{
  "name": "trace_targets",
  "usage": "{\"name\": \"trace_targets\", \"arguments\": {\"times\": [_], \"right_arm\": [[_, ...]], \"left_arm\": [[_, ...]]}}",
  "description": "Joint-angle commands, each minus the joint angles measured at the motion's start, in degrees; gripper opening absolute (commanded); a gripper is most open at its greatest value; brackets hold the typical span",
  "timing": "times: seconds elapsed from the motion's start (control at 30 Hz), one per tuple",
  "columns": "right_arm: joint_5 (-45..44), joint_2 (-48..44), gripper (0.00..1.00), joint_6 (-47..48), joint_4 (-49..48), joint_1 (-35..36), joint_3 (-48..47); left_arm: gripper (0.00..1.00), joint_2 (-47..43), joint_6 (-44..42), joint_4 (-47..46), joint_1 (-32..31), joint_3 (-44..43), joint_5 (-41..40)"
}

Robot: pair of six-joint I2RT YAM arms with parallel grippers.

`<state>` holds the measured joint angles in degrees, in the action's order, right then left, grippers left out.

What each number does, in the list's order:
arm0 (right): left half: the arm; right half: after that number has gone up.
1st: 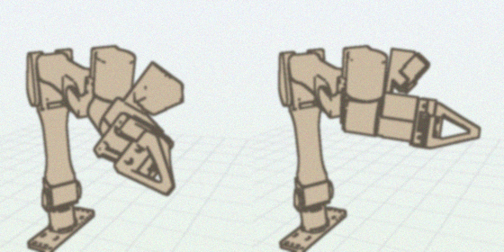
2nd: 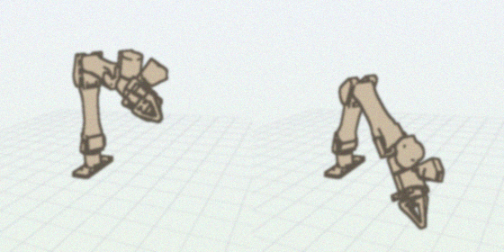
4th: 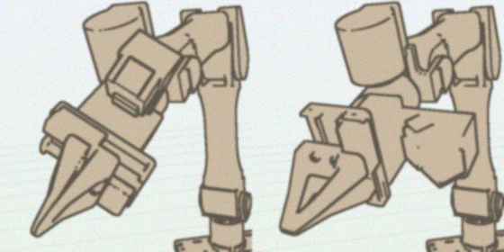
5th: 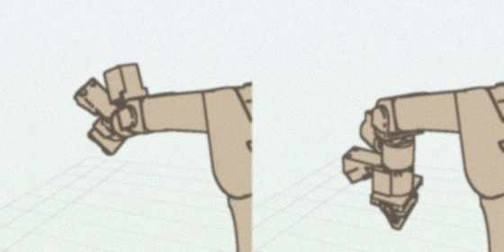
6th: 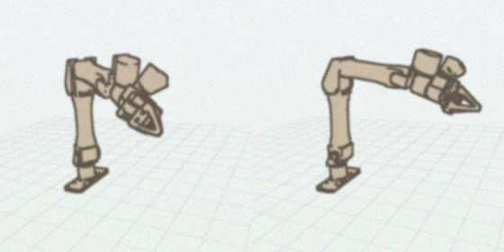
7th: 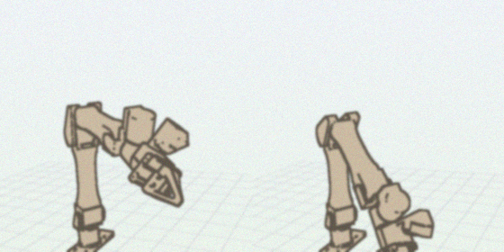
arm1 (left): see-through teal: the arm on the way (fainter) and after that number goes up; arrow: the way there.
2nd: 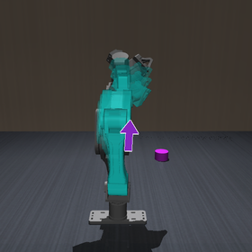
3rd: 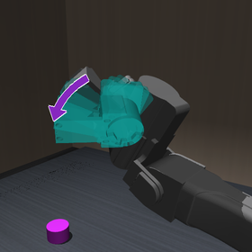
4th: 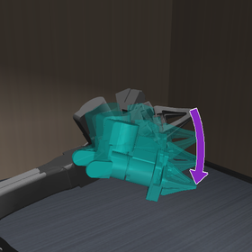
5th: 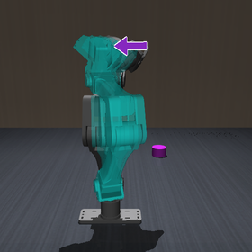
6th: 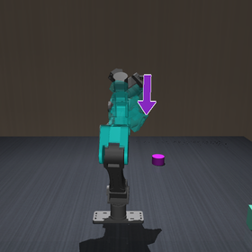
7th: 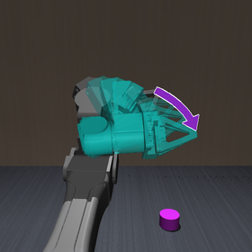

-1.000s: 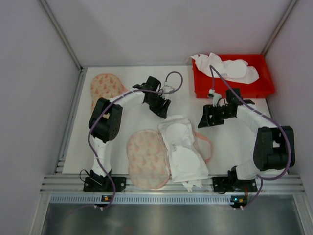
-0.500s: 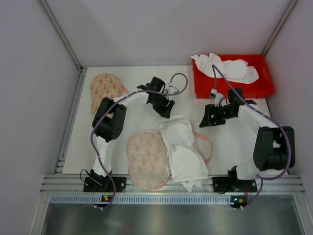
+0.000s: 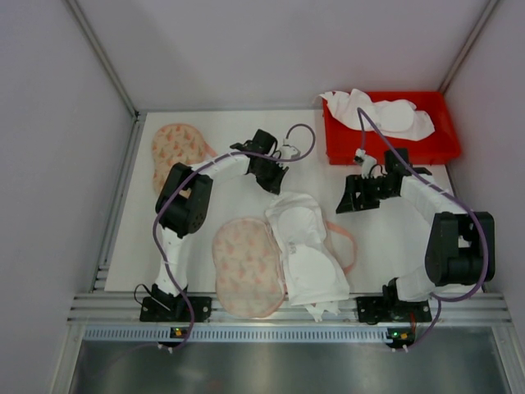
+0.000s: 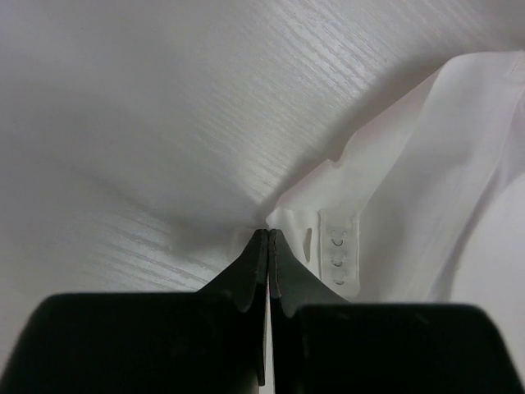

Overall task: Place the bra in the laundry bag and zip it closed
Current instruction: Adjust the bra in the laundry bag.

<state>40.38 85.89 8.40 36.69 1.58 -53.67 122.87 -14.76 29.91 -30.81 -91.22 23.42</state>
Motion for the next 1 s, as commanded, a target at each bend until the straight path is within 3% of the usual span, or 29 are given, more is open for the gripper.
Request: {"name": "trace_targets", "arguments": {"times": [0.0, 0.5, 0.97], "right_arm": [[0.6, -0.5, 0.71, 1.1, 0.1, -0.9, -0.6], [0.2, -2.1, 0.71, 1.5, 0.9, -1.0, -0.4], [0.1, -3.8, 0.7, 2.1, 2.3, -1.0, -0.2]], "left_arm": [[0.0, -4.3, -0.4, 0.3, -0.3, 1.0, 2.6], [0.0, -21.3, 5.7, 0.2, -4.2, 9.3, 9.9], [0.0, -22.6, 8.2, -1.5, -16.1, 20.9, 11.6]]}}
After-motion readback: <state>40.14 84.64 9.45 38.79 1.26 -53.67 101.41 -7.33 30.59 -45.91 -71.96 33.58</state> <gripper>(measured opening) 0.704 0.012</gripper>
